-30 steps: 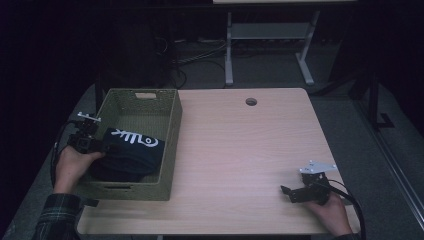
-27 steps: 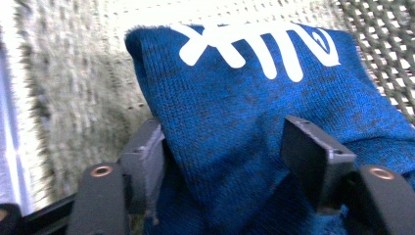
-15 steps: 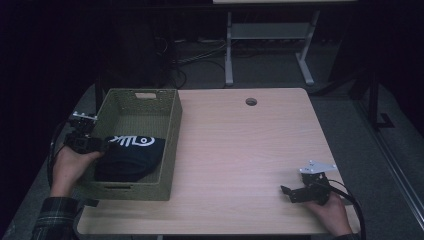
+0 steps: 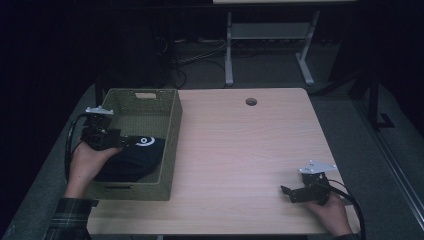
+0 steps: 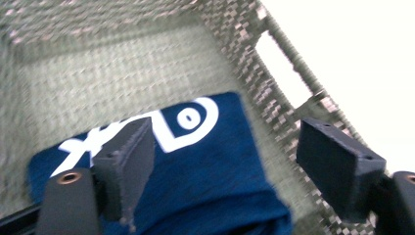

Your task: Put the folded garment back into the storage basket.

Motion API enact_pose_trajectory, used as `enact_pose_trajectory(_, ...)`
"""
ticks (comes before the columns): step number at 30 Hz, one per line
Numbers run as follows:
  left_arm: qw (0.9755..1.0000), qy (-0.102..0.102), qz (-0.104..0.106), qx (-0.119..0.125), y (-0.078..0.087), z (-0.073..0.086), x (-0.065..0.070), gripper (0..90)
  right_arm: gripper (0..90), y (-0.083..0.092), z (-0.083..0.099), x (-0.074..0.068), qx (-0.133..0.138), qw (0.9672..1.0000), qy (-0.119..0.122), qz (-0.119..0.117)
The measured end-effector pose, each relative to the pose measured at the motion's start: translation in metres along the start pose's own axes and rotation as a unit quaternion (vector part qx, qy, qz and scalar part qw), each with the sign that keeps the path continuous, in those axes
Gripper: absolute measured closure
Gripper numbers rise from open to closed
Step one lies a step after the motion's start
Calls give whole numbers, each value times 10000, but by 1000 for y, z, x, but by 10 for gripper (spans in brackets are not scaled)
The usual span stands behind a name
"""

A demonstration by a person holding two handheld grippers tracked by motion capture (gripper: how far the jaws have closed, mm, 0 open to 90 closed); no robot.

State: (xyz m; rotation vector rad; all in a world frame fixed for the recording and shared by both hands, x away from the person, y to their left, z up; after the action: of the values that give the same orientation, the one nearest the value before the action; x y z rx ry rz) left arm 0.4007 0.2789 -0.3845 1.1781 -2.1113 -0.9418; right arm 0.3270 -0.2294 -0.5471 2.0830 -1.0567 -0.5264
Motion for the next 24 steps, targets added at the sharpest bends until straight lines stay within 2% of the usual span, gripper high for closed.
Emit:
enact_pose_trajectory(6, 9995, -256, 161, 106, -10, -13, 30, 153, 15, 0, 0, 0, -7, 10000, -10, -5)
enact_pose_trajectory(14, 9981, -402, 320, 336, -19, -29, 65, 133, 15, 0, 0, 0, -8, 10000, -3, 4)
enact_pose_trajectory(20, 9957, -567, 514, 521, -26, -36, 96, 129, 15, 0, 0, 0, -10, 10000, -8, -6)
enact_pose_trajectory(24, 9940, -656, 673, 555, -33, -37, 118, 129, 15, 0, 0, 0, -10, 10000, -7, -6)
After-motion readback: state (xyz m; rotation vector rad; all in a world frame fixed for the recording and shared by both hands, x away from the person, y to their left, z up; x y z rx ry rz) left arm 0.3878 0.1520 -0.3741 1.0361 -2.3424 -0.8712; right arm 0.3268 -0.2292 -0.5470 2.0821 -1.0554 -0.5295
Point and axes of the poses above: each handheld gripper's, and its own axes: y roughly backward along the jaws, z roughly out of its underside, x roughly to its right, the point moved 9 cm from there along -y, roughly forward along the jaws, and after that the axes turned 4 degrees about -x, right-handed, at the moved point
